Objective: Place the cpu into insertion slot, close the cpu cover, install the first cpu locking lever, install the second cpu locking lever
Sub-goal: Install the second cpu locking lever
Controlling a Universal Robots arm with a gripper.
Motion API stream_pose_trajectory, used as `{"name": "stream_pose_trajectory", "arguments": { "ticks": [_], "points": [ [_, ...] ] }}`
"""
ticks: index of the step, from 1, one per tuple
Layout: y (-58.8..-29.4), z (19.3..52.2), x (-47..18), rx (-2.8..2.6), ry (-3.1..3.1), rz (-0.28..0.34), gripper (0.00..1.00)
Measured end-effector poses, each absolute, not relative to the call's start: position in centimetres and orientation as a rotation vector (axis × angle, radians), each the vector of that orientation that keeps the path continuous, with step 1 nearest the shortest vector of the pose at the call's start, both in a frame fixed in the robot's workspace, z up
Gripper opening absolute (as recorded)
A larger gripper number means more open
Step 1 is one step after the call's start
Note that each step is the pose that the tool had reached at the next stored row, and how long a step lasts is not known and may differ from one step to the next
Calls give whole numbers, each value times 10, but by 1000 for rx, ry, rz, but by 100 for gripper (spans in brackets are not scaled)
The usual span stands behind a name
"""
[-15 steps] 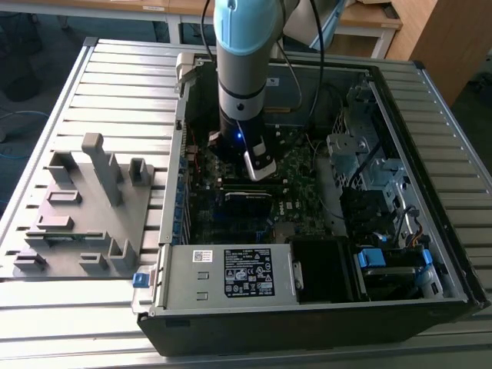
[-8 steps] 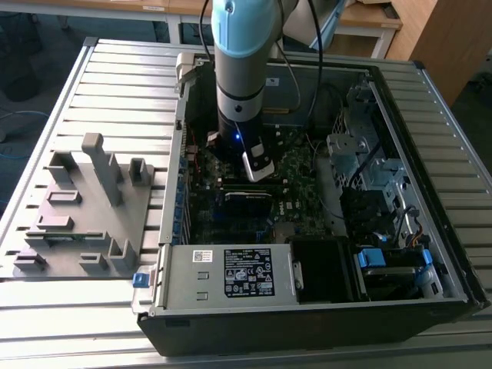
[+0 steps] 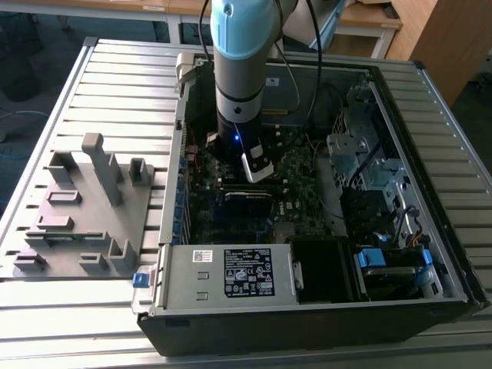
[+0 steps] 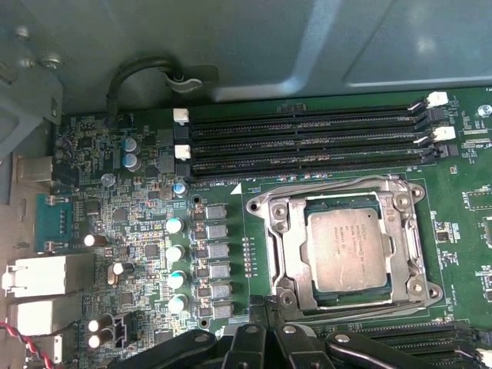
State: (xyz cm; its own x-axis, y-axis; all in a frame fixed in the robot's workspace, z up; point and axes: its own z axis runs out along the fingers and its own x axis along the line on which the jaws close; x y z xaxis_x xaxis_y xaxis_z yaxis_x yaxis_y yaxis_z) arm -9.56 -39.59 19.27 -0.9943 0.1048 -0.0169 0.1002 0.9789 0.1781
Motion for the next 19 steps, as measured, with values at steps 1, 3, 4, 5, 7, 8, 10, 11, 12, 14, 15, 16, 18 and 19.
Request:
{"name": "stream_pose_trajectory", "arguments": {
  "ticks": [1,3,4,5,7,8,10,11,12,14,15,16,18,19],
  "points": [
    [-396,193,-96,161,3099,277,10],
    [-396,193,-96,161,3099,276,10],
    [-396,193,-96,160,3099,275,10],
    [-396,193,-96,161,3099,273,10],
    [-396,193,-96,160,3099,271,10],
    [-396,193,-96,160,3099,270,10],
    [-396,194,-96,160,3099,270,10],
    [-396,195,-96,160,3099,270,10],
    [-396,196,-96,160,3099,271,10],
    [-396,200,-96,161,3099,270,10],
    [-396,202,-96,161,3099,270,10],
    [-396,204,-96,161,3099,270,10],
    [-396,209,-96,161,3099,270,10],
    [-396,211,-96,161,3099,270,10]
  ]
}}
